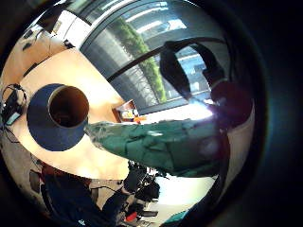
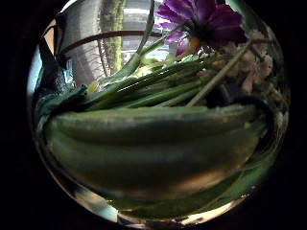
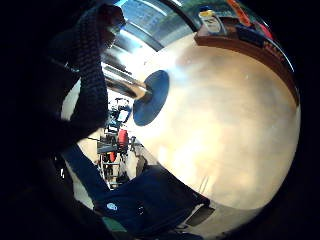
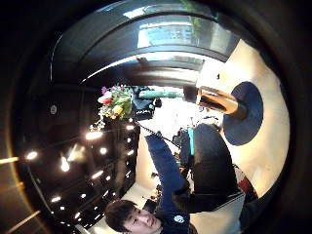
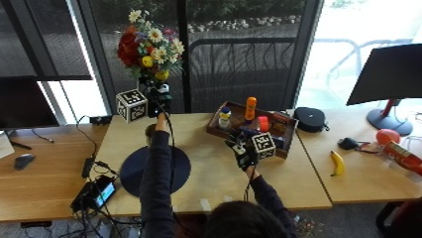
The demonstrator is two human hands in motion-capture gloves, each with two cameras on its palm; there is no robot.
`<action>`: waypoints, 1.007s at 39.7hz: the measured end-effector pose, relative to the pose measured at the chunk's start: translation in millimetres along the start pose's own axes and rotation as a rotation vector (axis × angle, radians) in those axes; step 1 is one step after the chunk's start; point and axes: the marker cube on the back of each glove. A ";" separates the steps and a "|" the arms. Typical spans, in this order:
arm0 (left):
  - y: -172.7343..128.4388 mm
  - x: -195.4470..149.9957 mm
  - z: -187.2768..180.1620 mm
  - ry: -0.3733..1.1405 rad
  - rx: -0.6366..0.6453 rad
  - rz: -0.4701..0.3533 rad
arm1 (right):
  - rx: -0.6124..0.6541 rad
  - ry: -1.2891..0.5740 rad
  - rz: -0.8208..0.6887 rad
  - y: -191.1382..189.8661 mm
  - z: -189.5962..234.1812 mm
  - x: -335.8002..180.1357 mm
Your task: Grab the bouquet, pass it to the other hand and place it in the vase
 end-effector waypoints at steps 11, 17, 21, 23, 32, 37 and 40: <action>-36.2 -31.0 1.2 -0.002 0.012 -0.048 | 0.007 -0.005 0.032 -3.0 -7.2 16.4; -44.4 -54.3 -0.4 0.007 -0.045 -0.071 | 0.012 -0.001 0.055 -1.3 -5.0 24.3; -53.1 -108.6 -5.4 -0.032 -0.279 -0.119 | 0.070 0.090 -0.049 -3.6 -5.5 32.4; -57.2 -150.8 -15.3 -0.131 -0.438 -0.121 | 0.069 0.108 -0.107 -4.0 -8.2 38.4; -44.6 -275.8 -105.5 -0.401 -0.717 -0.113 | 0.366 0.443 -0.127 -13.3 -46.1 55.1; -39.7 -281.4 -123.0 -0.466 -0.762 -0.109 | 0.525 0.625 -0.275 -28.8 -68.1 78.8; -40.7 -278.1 -128.2 -0.491 -0.767 -0.117 | 0.339 0.435 -0.170 -7.0 -49.7 62.5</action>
